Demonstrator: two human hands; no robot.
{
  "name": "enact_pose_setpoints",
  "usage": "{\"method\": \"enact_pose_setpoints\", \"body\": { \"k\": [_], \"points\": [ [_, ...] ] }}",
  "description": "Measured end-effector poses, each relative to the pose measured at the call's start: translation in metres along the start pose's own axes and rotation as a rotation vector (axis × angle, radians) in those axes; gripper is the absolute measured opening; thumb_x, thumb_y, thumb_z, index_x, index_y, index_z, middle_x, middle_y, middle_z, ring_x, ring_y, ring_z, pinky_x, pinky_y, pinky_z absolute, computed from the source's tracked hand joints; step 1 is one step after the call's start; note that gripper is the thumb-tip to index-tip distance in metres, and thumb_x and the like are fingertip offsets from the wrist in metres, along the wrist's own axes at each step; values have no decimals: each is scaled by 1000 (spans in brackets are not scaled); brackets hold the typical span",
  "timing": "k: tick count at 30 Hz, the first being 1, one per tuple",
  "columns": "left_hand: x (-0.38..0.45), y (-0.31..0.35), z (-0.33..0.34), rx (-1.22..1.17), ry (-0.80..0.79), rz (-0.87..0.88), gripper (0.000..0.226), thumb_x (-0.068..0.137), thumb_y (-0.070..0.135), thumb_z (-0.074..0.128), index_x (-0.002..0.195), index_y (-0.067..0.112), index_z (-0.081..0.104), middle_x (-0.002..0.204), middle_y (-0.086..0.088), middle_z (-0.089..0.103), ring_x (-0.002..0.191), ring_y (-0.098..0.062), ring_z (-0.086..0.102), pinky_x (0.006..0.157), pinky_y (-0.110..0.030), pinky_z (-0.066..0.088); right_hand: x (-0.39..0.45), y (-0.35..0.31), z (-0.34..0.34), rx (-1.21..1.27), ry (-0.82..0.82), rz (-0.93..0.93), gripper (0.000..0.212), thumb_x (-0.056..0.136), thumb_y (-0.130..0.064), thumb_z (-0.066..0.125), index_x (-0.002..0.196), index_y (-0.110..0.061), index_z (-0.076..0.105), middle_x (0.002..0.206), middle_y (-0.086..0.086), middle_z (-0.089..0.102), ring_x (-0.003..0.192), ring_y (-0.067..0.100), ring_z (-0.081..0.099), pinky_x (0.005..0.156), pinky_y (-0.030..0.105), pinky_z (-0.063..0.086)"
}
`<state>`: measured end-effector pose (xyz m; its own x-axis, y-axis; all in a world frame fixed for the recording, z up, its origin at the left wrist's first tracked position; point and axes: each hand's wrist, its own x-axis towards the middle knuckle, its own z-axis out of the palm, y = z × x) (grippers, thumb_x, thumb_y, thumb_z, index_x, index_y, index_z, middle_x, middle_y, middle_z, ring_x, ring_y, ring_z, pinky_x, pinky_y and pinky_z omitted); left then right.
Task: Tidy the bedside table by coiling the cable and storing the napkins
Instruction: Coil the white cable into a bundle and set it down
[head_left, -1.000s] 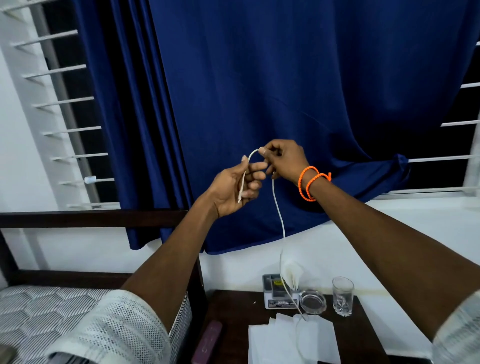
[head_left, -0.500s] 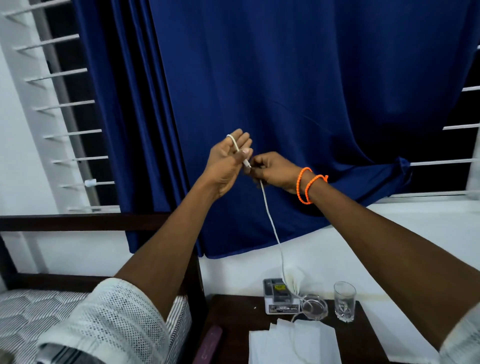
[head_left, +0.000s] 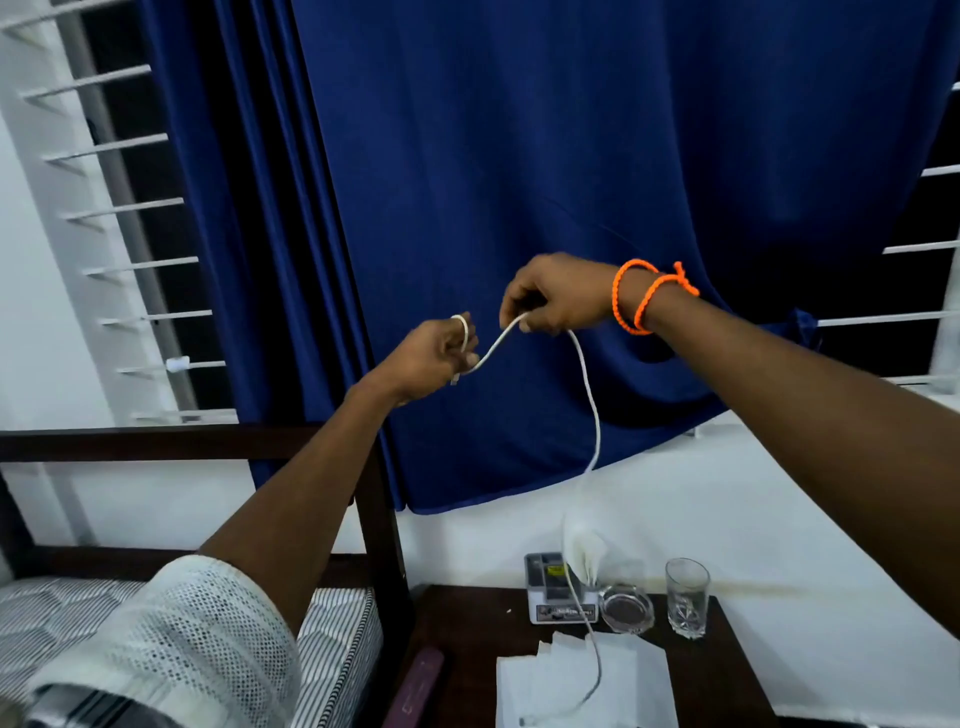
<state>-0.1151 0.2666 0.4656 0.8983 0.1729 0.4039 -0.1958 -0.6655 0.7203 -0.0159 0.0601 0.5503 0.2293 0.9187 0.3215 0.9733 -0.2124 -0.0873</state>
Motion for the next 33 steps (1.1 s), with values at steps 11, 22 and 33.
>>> {"method": "enact_pose_setpoints", "body": {
  "k": [11, 22, 33],
  "points": [
    [-6, 10, 7, -531, -214, -127, 33, 100, 2, 56, 133, 6, 54, 138, -17, 62, 128, -22, 62, 100, -29, 55, 0, 8, -22, 67, 239, -69, 12, 91, -10, 71, 102, -13, 75, 92, -7, 69, 66, -15, 60, 64, 4, 44],
    [-17, 45, 14, -825, -613, 9, 47, 99, 2, 51, 145, -5, 44, 148, -24, 51, 140, -31, 49, 109, -31, 48, 5, 19, 11, 402, 321, -27, 11, 92, -6, 69, 102, -7, 74, 102, 16, 74, 83, 16, 68, 77, 35, 61],
    [3, 47, 9, -1039, -60, 159, 51, 100, -3, 53, 147, -9, 35, 143, -24, 57, 135, -28, 55, 106, -29, 51, -4, -7, 69, 921, 224, 120, 15, 102, -12, 54, 107, 2, 59, 78, 15, 64, 56, 18, 62, 51, 29, 58]
  ]
}}
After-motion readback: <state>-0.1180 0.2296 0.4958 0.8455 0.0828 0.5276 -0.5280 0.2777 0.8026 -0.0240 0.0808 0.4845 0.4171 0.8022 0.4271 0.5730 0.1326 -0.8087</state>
